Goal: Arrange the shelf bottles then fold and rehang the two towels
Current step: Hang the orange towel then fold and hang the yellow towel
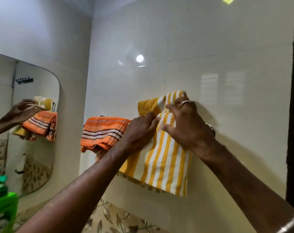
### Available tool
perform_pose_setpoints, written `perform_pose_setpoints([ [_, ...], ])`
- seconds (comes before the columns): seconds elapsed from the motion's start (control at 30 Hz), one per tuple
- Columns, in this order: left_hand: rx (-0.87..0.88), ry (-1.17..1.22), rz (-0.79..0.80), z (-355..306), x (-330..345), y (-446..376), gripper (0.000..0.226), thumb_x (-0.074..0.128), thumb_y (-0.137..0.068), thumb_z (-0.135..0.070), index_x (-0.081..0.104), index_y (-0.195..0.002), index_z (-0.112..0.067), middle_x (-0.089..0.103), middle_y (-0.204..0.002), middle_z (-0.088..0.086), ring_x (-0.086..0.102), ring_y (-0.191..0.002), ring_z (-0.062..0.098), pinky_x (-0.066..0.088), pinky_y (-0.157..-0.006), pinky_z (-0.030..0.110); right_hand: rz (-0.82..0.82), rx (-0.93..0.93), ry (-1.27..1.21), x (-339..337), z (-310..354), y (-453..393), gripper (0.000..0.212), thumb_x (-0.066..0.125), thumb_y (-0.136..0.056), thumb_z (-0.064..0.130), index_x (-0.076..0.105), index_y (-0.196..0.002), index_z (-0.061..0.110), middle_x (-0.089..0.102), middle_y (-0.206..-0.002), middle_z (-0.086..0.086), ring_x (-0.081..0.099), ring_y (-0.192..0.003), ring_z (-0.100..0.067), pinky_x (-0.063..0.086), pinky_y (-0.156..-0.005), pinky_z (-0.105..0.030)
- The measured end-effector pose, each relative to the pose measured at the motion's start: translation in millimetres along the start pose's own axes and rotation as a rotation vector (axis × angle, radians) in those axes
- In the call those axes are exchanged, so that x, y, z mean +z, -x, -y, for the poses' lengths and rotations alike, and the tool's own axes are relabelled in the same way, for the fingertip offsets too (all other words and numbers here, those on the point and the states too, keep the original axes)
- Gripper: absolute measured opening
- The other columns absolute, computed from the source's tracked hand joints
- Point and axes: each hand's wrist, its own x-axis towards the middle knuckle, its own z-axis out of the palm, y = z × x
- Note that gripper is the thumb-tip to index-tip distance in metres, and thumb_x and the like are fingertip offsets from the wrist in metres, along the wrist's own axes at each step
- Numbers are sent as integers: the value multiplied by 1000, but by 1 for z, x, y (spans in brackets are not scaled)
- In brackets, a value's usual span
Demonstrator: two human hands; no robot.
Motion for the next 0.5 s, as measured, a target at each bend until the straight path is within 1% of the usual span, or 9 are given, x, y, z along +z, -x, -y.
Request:
perform_pose_setpoints([
  [0.07,28,-35,60,2,-2,-1,50,28,-103,-47,67,-106,-15,72,-103,14,64,-95,28,46,-81,38,186,-23,100,4,-2,-5,62,62,-94,49,47,-147,21,45,-152,-10,39,-142,-28,37,-115,-43],
  [0.13,22,3,109,6,-2,-5,47,30,-104,-44,66,-89,-17,71,-95,12,63,-89,26,43,-75,35,372,40,161,3,-1,-14,60,51,-97,56,45,-148,24,50,-151,-8,47,-138,-28,42,-110,-40],
  [0.2,16,55,78,10,0,-9,49,29,-103,-48,62,-84,-18,70,-91,10,62,-88,26,45,-78,38,501,96,192,0,0,-29,64,48,-96,63,49,-146,23,51,-151,-6,49,-136,-27,42,-107,-37],
  [0.27,21,105,-48,16,10,-3,50,26,-100,-52,61,-92,-18,68,-95,7,59,-96,24,45,-88,42,591,164,131,0,-2,-43,64,49,-94,67,59,-135,19,59,-141,-6,56,-123,-26,45,-99,-36],
  [0.33,-11,154,-189,18,27,18,50,26,-99,-55,58,-116,-21,61,-121,2,49,-121,19,40,-106,39,659,255,-21,5,-8,-51,56,50,-93,67,64,-120,19,64,-128,-4,61,-109,-23,47,-93,-34],
  [0.37,-52,207,-250,18,36,32,51,28,-99,-57,53,-129,-23,52,-137,1,39,-135,17,33,-113,35,681,309,-114,7,-11,-52,52,52,-92,66,63,-118,22,65,-125,-3,61,-107,-22,47,-93,-35],
  [0.43,-145,375,-350,14,52,57,59,40,-96,-58,38,-145,-25,31,-156,-2,22,-147,12,21,-117,25,705,411,-276,9,-16,-52,45,55,-91,63,61,-119,28,63,-122,-2,61,-107,-22,45,-93,-36],
  [0.47,-192,474,-381,11,57,66,67,46,-93,-59,31,-149,-25,24,-159,-4,19,-148,9,19,-116,21,714,441,-338,9,-17,-53,41,55,-92,60,60,-119,29,63,-121,-3,61,-106,-21,46,-92,-36],
  [0.5,-246,590,-391,8,60,73,76,53,-89,-60,26,-151,-27,21,-160,-5,20,-147,7,21,-114,20,727,454,-379,8,-17,-54,39,55,-93,57,60,-119,28,64,-118,-3,62,-103,-20,47,-89,-34],
])
